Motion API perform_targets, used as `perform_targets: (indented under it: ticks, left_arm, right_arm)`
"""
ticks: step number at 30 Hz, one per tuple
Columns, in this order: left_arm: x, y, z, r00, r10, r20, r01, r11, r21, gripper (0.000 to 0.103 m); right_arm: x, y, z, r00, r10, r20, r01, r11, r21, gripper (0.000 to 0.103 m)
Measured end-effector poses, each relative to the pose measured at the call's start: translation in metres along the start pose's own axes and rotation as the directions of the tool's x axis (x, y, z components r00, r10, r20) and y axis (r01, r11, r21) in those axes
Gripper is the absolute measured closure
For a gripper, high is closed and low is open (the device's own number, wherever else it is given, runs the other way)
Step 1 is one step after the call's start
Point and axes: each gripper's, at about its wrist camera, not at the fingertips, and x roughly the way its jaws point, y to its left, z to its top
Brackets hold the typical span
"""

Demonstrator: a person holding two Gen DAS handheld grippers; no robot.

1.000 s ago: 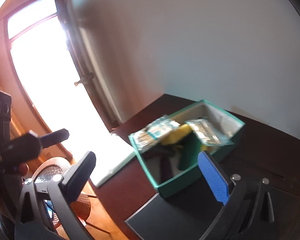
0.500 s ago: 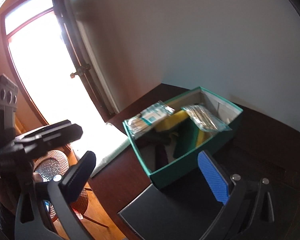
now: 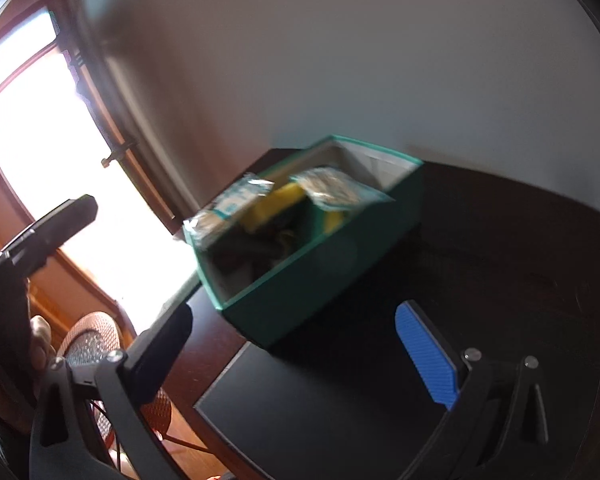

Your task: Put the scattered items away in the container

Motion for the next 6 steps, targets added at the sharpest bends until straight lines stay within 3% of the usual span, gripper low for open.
perform_targets:
  ticks: [6]
  left_arm:
    - [0.005, -0.013, 0.004, 0.999, -0.025, 0.022, 0.025, 1.0, 0.018, 0.001]
  right_arm:
    - [-0.009, -0.014, -0.003, 0.999, -0.03, 0.009, 0.03, 0.999, 0.026, 0.0]
